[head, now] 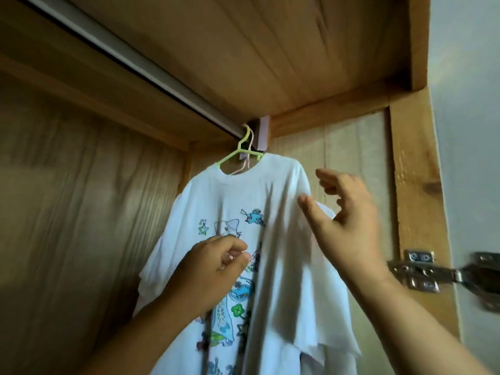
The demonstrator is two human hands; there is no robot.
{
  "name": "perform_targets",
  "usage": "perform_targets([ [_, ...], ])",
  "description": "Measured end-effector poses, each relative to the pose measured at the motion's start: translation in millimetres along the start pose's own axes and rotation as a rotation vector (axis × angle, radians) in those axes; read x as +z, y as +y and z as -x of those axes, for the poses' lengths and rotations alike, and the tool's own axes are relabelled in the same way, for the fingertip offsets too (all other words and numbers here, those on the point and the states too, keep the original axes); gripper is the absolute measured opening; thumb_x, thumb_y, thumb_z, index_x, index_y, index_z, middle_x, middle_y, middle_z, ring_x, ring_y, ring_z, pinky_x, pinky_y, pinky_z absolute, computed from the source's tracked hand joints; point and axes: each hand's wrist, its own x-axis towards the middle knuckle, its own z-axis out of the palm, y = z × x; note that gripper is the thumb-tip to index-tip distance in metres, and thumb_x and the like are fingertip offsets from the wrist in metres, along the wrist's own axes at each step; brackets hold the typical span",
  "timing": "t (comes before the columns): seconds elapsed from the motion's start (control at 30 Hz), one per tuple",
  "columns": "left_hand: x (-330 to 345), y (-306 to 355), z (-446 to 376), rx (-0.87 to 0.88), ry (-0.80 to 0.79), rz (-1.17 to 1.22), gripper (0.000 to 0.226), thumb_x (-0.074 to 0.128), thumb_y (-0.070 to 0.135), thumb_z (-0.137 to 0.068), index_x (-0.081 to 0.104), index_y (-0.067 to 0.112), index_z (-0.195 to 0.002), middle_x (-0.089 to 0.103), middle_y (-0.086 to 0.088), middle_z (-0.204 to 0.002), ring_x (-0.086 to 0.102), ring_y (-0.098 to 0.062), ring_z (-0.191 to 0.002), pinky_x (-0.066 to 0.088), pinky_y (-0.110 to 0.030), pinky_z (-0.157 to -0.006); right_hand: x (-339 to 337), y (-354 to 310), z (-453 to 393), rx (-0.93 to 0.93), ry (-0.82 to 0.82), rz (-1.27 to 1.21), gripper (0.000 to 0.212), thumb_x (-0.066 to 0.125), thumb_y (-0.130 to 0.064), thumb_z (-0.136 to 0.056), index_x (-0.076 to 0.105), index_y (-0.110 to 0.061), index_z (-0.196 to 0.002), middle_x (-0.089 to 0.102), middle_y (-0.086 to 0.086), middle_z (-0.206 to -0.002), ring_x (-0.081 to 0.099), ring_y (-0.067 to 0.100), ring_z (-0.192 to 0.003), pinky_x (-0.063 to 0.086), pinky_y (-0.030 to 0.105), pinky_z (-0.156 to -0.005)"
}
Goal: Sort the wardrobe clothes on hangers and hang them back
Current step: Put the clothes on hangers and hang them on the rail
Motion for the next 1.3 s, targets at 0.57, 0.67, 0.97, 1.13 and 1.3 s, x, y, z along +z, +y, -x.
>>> perform_targets([
  [0.57,96.0,133.8,267.5,-0.007,-0.555,0.139,0.035,0.044,0.056,-0.083,0.064,0.037,-0.104,0.066,0.023,-0.088,0.062,0.002,-0.082,0.05,-0.017,-0.069,-252.1,-79.8,300.6,0.767,-0.618,-0.082,0.027,0.072,-0.018,-0.082,0.06,-0.042,-0.078,0.063,-0.014,-0.064,0.055,0.004,-0.054,0.04,0.011,-0.055],
  [0.67,113.1,168.0,322.8,-0.011,-0.68,0.228,0.034,0.044,0.058,-0.083,0.059,0.041,-0.108,0.067,0.014,-0.079,0.063,-0.004,-0.073,0.05,-0.022,-0.063,-308.4,-101.9,331.8,0.898,-0.593,-0.06,0.013,0.071,-0.026,-0.078,0.064,-0.037,-0.075,0.059,-0.005,-0.059,0.045,0.001,-0.05,0.037,0.015,-0.052],
  [0.97,176.7,285.2,431.6,0.123,-0.988,0.506,0.031,0.048,0.052,-0.085,0.054,0.04,-0.113,0.059,0.013,-0.077,0.052,-0.004,-0.056,0.037,-0.012,-0.053,-479.3,-156.7,395.7,1.28,-0.418,0.232,0.001,0.071,-0.023,-0.081,0.071,-0.024,-0.08,0.065,0.01,-0.064,0.055,0.024,-0.055,0.046,0.036,-0.056],
  [1.13,228.7,348.9,461.3,0.207,-1.177,0.628,0.034,0.046,0.054,-0.082,0.059,0.037,-0.109,0.063,0.022,-0.086,0.059,-0.003,-0.065,0.041,-0.009,-0.058,-553.6,-178.6,411.6,1.381,-0.276,0.507,0.015,0.071,-0.015,-0.082,0.07,-0.03,-0.078,0.067,0.001,-0.066,0.055,0.004,-0.054,0.045,0.02,-0.056],
  [1.3,288.3,407.2,501.4,0.343,-1.382,0.74,0.039,0.042,0.064,-0.076,0.054,0.047,-0.108,0.062,0.032,-0.089,0.061,0.005,-0.074,0.048,-0.012,-0.065,-617.5,-204.5,427.5,1.448,-0.16,0.824,0.012,0.065,-0.033,-0.079,0.071,-0.026,-0.087,0.068,-0.01,-0.071,0.061,0.007,-0.064,0.049,0.021,-0.064],
])
